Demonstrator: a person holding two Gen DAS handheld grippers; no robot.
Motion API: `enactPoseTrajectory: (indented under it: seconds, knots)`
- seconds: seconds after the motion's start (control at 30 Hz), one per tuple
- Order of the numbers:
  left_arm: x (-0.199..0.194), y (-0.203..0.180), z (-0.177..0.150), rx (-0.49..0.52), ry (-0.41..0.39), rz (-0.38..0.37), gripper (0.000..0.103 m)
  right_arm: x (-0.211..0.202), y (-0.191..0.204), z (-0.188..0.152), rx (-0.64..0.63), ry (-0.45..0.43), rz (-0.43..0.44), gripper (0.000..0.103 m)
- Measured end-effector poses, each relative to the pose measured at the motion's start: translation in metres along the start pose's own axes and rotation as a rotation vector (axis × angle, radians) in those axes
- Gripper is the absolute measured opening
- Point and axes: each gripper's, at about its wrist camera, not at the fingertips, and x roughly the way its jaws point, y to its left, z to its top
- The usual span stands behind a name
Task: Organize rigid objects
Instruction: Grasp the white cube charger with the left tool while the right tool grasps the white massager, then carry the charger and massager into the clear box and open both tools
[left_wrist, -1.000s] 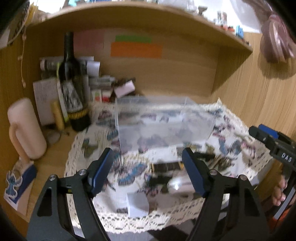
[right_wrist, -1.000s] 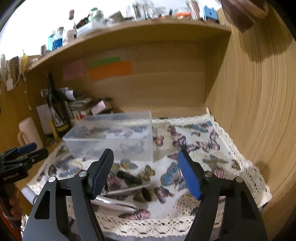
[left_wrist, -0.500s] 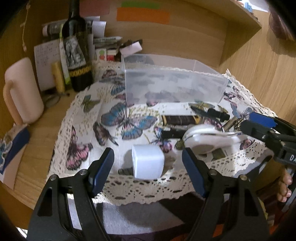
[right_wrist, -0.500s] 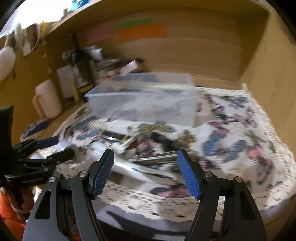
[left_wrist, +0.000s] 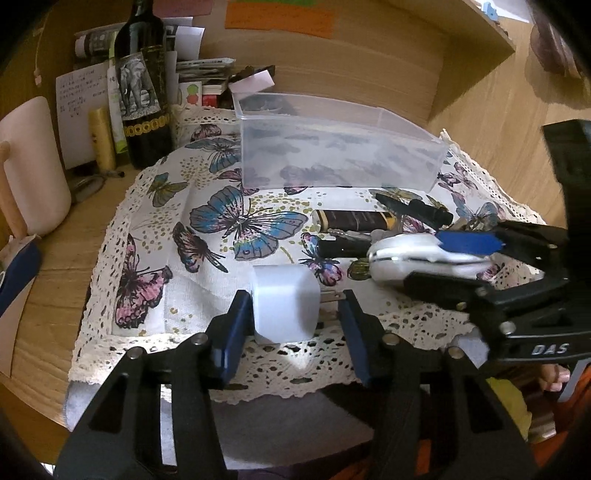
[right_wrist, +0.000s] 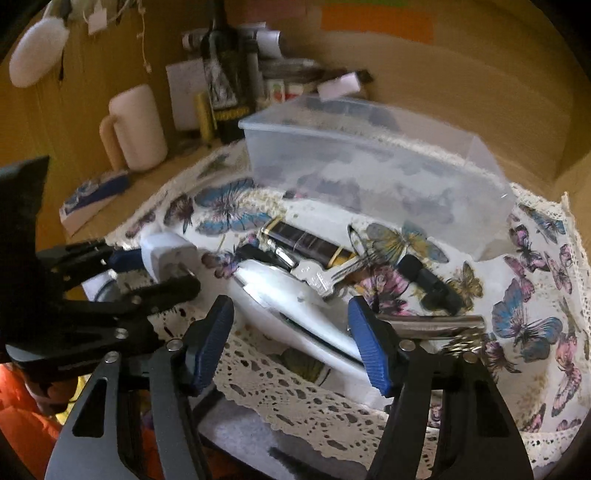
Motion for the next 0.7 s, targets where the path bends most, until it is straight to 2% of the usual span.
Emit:
enactPoseTrajectory:
  seconds: [0.13, 0.23, 0.33, 0.5, 0.7]
  knots:
    - [0.001, 0.001, -0.002, 0.0, -0.003, -0.013, 0.049, 0.016, 0.001, 0.002, -0.007, 0.054, 0.011, 0.06]
    - [0.004, 0.002, 0.001, 0.003, -0.005, -0.014, 0.049, 0.02, 0.005, 0.005, -0.028, 0.052, 0.002, 0.048]
    - [0.005, 0.002, 0.007, 0.004, -0.015, -0.019, 0.048, 0.017, 0.007, 0.006, -0.024, 0.037, -0.008, 0.045]
    - [-0.006, -0.002, 0.024, 0.026, -0.067, -0.026, 0.048, -0.001, 0.004, 0.008, -0.003, -0.038, -0.04, 0.043]
    - [-0.017, -0.006, 0.06, 0.031, -0.127, -0.063, 0.048, -0.034, -0.016, 0.022, 0.049, -0.158, -0.102, 0.037]
